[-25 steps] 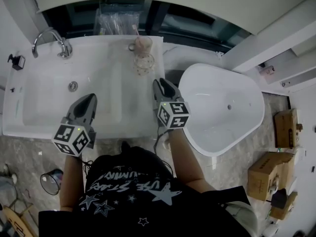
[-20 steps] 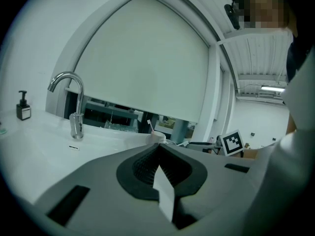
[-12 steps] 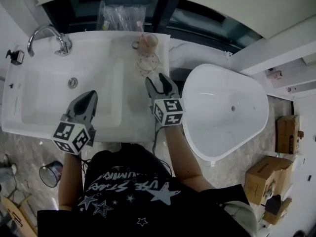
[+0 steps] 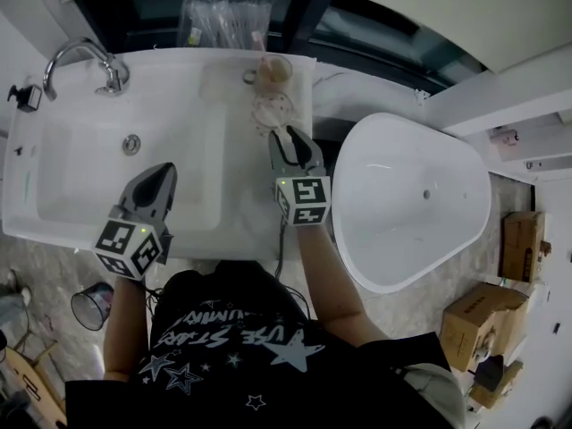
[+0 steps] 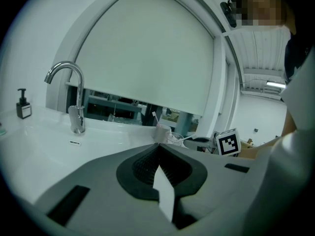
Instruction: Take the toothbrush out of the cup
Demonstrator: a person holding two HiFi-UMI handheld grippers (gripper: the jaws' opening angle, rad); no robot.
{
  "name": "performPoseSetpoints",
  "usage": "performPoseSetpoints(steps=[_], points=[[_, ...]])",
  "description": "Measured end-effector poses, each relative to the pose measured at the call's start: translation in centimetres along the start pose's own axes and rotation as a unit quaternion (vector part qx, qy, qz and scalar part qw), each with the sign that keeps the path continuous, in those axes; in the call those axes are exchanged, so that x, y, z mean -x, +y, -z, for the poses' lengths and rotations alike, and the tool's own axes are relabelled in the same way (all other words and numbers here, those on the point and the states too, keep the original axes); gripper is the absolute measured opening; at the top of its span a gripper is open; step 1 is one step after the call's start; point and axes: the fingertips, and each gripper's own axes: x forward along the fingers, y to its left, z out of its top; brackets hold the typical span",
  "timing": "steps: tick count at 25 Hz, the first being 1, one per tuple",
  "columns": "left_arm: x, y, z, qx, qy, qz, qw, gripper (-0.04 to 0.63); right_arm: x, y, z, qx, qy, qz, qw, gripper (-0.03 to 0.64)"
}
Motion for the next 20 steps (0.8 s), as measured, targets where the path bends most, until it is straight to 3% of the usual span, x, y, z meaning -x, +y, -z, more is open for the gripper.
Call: performPoseSetpoints(steps=[3, 11, 20], points=[[-0.1, 0.2, 0.3, 0.002, 0.005, 0.001, 1.0000, 0.008, -0.3, -0.1, -0.4, 0.009, -0.008, 0.005, 1.000, 0.130], [-0.5, 0.7, 0.5, 0.006, 0.006, 0.003, 1.0000, 0.008, -0.5, -0.3, -0.8, 0.017, -0.018, 0.020, 0.999, 0.021], [0.7, 1.0, 0.7, 0.006, 0.005, 0.007, 0.9999, 0.008, 0.5, 0.2, -2.5, 0.023, -0.036, 0.035, 0.998, 0.018]])
